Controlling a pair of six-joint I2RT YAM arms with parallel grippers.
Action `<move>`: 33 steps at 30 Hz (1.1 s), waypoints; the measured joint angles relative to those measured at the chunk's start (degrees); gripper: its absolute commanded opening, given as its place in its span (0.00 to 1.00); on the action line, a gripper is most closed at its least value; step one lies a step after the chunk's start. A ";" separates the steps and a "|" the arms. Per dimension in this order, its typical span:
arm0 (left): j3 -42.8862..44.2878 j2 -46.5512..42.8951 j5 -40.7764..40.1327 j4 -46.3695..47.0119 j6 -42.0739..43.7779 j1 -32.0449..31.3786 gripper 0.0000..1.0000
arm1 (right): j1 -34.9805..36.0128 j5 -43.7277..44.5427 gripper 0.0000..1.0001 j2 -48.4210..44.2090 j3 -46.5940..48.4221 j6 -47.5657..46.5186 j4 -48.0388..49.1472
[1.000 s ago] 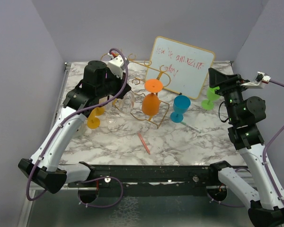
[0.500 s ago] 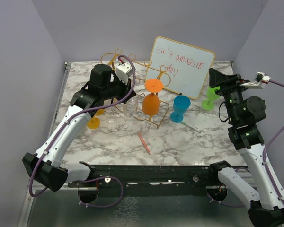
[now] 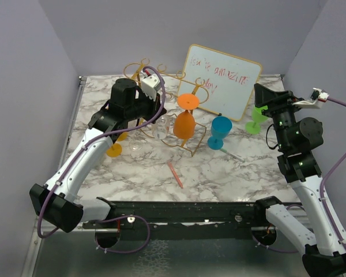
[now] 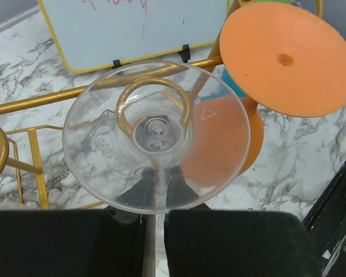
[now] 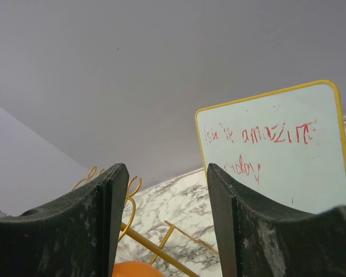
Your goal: Place the wine glass upside down on the wine glass rack
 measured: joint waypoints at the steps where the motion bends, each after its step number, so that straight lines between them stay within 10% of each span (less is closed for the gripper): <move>1: -0.15 0.00 -0.04 0.52 -0.26 0.00 0.00 | 0.00 0.00 0.63 0.00 0.00 0.00 -0.04; 33: -6.99 -3.72 -1.20 11.80 -6.58 0.00 0.00 | 0.00 0.00 0.62 -1.27 -0.42 0.00 -1.31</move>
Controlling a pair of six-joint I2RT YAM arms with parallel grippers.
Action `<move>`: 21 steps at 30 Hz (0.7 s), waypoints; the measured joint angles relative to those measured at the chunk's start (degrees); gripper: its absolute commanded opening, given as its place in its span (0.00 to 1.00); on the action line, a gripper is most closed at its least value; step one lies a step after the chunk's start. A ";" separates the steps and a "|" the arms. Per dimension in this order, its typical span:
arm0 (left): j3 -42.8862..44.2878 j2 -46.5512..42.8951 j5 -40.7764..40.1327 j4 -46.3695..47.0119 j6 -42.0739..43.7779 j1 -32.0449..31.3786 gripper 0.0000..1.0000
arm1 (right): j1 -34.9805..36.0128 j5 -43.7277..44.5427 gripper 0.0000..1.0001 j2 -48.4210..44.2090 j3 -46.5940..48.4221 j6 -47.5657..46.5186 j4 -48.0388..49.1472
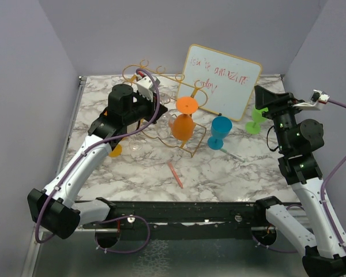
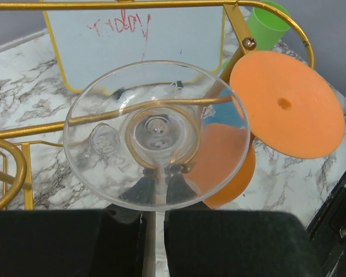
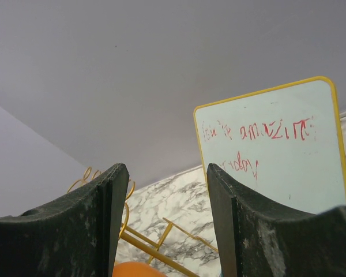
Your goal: Place the wine glass upside down on the wine glass rack
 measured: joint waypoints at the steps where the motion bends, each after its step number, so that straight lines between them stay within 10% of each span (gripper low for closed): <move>1: -0.20 0.07 0.00 -0.04 -0.04 0.00 0.00 | 0.00 0.02 0.62 0.00 0.00 0.00 -0.11; 21: -1.70 0.92 0.81 -0.96 0.81 0.00 0.59 | 0.00 -2.49 0.68 2.05 0.20 -0.11 -11.65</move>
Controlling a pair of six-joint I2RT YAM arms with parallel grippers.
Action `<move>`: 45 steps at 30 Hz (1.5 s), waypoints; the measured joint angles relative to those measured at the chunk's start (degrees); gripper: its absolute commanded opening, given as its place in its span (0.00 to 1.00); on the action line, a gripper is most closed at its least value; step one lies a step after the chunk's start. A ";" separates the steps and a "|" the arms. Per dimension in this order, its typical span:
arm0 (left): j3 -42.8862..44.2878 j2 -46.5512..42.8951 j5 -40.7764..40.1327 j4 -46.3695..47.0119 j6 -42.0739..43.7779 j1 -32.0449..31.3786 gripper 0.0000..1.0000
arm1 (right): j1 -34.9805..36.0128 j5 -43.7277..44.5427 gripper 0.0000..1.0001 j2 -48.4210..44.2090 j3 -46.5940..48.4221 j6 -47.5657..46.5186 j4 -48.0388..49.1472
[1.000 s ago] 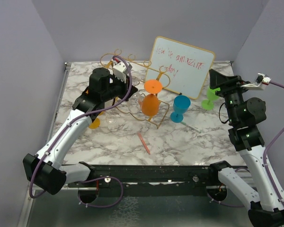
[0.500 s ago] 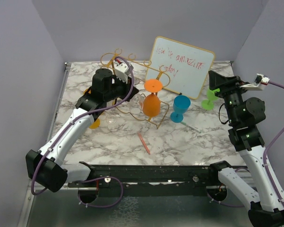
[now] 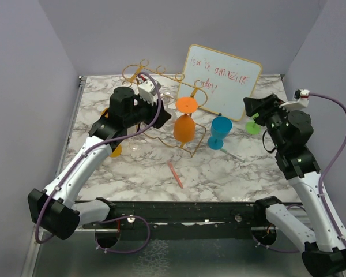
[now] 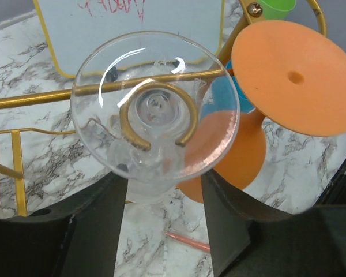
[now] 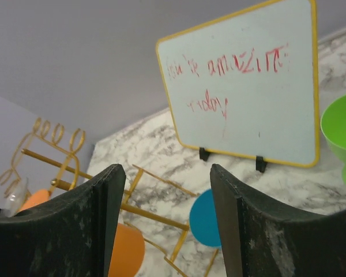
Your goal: Place the wine glass upside down on the wine glass rack
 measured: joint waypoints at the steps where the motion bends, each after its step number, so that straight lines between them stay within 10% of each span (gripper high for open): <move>1: -0.33 -0.96 -0.09 -0.26 0.31 0.00 0.62 | 0.00 -0.66 0.70 1.31 0.76 -0.33 -2.25; 14: -1.66 -14.93 -2.19 -7.15 7.61 0.00 0.93 | 0.07 -7.82 0.71 15.80 4.11 -5.40 -22.38; 27: 2.05 -17.33 2.71 -3.41 5.60 0.00 0.99 | 0.15 -9.64 0.55 25.51 4.35 -7.87 -26.12; 38: 4.44 -15.39 4.04 4.85 -6.12 0.00 0.99 | 2.23 -6.93 0.04 28.65 6.27 -7.56 -24.63; 45: 5.53 -13.05 4.20 5.97 -8.61 0.00 0.99 | 2.58 -4.37 0.01 27.61 7.17 -7.28 -24.63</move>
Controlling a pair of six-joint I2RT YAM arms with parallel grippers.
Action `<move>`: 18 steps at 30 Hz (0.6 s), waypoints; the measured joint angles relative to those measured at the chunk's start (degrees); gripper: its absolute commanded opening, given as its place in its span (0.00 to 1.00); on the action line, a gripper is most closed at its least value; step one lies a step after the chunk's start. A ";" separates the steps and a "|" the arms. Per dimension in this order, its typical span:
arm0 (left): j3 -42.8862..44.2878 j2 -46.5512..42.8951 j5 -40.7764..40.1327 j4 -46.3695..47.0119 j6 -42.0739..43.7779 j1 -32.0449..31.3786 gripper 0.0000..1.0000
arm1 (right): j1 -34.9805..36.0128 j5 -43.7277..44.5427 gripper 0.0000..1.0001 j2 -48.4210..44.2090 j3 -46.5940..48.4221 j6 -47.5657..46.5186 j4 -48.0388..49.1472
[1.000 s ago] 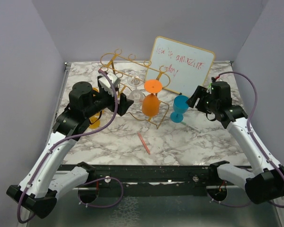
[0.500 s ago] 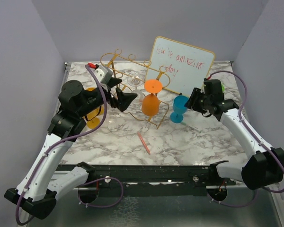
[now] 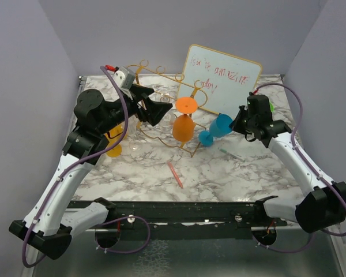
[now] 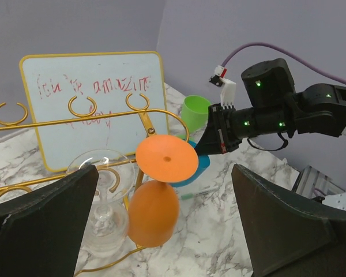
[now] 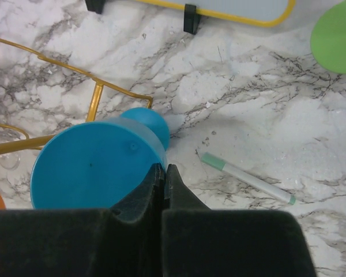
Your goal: Place the wine glass upside down on the wine glass rack
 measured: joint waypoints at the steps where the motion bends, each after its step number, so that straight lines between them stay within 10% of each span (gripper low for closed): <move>1: 0.20 0.33 0.00 0.00 -0.42 0.00 0.99 | 0.00 0.31 0.01 -0.72 0.17 0.00 0.13; 18: 6.01 8.11 -0.20 3.28 -19.43 0.00 0.99 | 0.04 8.81 0.01 -24.30 -2.80 4.33 21.00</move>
